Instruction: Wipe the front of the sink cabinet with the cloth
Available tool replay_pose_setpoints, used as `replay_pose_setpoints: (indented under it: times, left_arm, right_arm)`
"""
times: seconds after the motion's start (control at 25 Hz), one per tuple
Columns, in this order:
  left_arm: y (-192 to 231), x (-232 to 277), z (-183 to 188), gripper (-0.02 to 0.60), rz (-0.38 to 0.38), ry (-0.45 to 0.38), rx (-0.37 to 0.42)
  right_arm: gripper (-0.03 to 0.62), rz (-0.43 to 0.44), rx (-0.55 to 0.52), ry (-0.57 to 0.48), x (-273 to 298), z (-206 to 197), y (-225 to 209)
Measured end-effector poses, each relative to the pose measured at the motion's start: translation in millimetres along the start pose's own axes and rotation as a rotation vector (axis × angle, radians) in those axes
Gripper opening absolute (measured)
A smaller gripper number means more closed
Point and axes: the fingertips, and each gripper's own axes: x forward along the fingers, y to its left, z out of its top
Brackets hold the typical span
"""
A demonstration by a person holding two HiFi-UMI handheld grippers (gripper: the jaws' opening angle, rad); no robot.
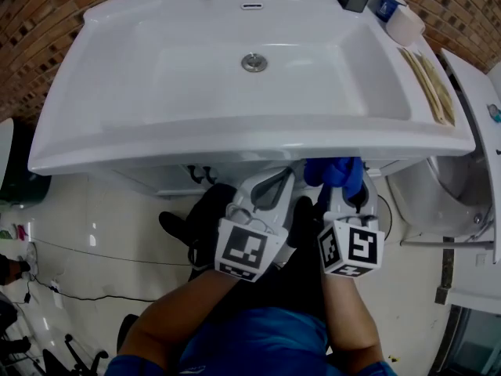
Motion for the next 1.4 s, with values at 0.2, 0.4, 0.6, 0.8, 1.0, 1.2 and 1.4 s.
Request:
replay_pose_setpoints:
  times: [0.2,0.4,0.6,0.8,1.0,1.2,1.4]
  left_arm:
    - [60.6,-60.5,2.2,0.002,0.135,-0.004,0.033]
    - [145.2,-146.3,6.6,0.002,0.34,-0.008,0.042]
    - [232.6,-247.6,1.8,0.002,0.569,-0.001,0.031]
    - [299.4,-332.1,-15.6,0.002,0.754,0.022,-0.006]
    - [333.1,-380.6,-28.9,0.002,0.839,0.034,-0.029]
    - [349.6,-408.4,-46.8,0.002,0.884,0.046,-0.065]
    - [352.9,-414.3,-56.1,0.002,0.891,0.047,-0.087]
  right_arm:
    - [0.075,0.169,0.011,-0.02,-4.6,3.4,95.2]
    - [0.075,0.407,-0.03,-0.026,-1.7,4.9,221.3]
    - [0.075,0.611,-0.073,-0.044,7.2,6.9,345.7]
    - [0.075,0.759,-0.109,-0.036,18.6,-2.8,454.4]
    - [0.075,0.828,-0.085,-0.004,30.5,-12.8,537.8]
    - [0.075,0.854,-0.117,0.02,45.1,-28.2,593.3]
    - [0.075,0.824,-0.14,0.056,61.6,-47.1,603.0]
